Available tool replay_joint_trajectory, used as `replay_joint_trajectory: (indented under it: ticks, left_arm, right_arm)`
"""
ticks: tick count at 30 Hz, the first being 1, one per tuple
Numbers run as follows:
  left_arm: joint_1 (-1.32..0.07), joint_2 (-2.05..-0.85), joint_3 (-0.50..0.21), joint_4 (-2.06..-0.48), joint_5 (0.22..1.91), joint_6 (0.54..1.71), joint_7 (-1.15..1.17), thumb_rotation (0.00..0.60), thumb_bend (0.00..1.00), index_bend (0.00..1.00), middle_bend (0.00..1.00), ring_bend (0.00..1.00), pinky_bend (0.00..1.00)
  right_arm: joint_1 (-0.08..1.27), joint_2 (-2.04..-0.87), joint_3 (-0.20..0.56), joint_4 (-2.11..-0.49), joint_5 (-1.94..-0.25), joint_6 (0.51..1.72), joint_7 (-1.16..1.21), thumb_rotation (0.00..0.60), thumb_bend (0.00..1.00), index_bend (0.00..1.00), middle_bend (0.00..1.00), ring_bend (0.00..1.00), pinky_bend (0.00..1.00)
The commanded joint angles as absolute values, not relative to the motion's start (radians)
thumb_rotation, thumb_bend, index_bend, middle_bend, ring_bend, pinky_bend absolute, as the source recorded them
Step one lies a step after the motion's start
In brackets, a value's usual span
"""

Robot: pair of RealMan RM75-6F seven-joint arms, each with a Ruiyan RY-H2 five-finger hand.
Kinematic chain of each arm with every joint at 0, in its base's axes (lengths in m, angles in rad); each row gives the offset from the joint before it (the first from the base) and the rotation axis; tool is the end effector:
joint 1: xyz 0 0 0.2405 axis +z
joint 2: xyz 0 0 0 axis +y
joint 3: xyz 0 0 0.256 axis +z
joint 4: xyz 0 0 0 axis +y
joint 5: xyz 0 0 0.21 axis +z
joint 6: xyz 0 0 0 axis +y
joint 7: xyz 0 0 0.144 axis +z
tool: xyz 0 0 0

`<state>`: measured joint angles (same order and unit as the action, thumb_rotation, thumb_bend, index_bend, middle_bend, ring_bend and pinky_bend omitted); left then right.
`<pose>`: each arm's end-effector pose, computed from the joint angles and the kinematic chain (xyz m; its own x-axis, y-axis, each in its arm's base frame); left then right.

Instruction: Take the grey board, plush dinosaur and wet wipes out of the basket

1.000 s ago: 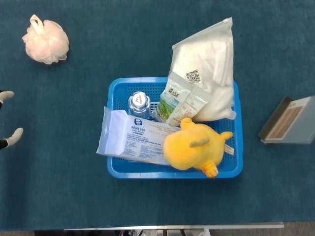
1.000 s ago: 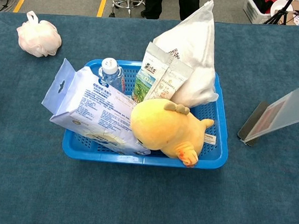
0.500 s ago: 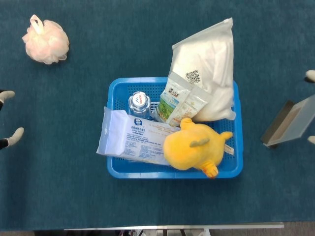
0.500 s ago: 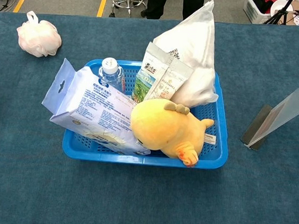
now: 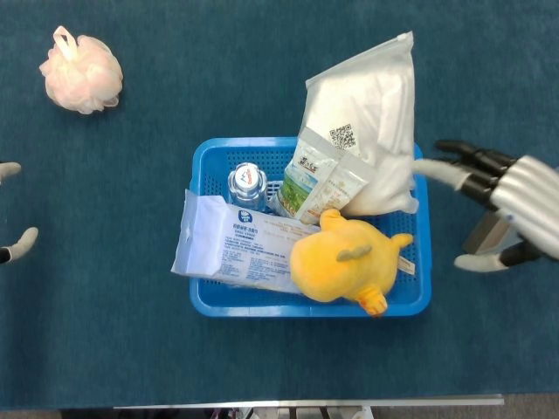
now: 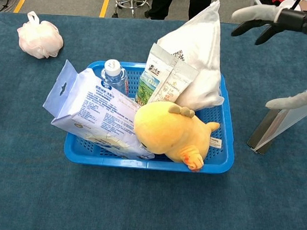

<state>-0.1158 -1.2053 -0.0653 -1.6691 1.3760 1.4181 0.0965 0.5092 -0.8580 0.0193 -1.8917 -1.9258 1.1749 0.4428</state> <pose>-0.3034 0.1909 0.1246 0.3355 0.0642 0.9399 0.9380 0.0699 -0.3396 -0.1560 -0.2350 0.1467 0.2819 -0.3717 0.8845 -0.7762 -0.6302 -0.0174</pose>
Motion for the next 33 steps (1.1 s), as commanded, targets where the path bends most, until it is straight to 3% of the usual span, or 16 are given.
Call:
replay_joint_trajectory:
  ticks: [1, 14, 33]
  left_arm:
    - [-0.116, -1.204, -0.065, -1.669, 1.377, 1.418, 0.096, 0.600, 0.19, 0.24, 0.24, 0.15, 0.39]
    - [-0.136, -1.200, -0.065, -1.664, 1.382, 1.389, 0.102, 0.600, 0.19, 0.24, 0.24, 0.15, 0.39]
    - [-0.142, -1.184, -0.064, -1.667, 1.384, 1.385, 0.098, 0.600, 0.19, 0.24, 0.24, 0.15, 0.39]
  right_arm:
    - [0.542, -0.883, 0.017, -1.894, -1.943, 1.143, 0.456, 0.600, 0.00, 0.10, 0.19, 0.07, 0.25]
    - [0.661, -0.984, -0.009, -1.841, -1.920, 1.015, 0.499, 0.600, 0.00, 0.14, 0.19, 0.07, 0.25]
    - [0.786, -1.104, -0.055, -1.758, -1.925, 0.971, 0.602, 0.600, 0.00, 0.18, 0.19, 0.07, 0.25]
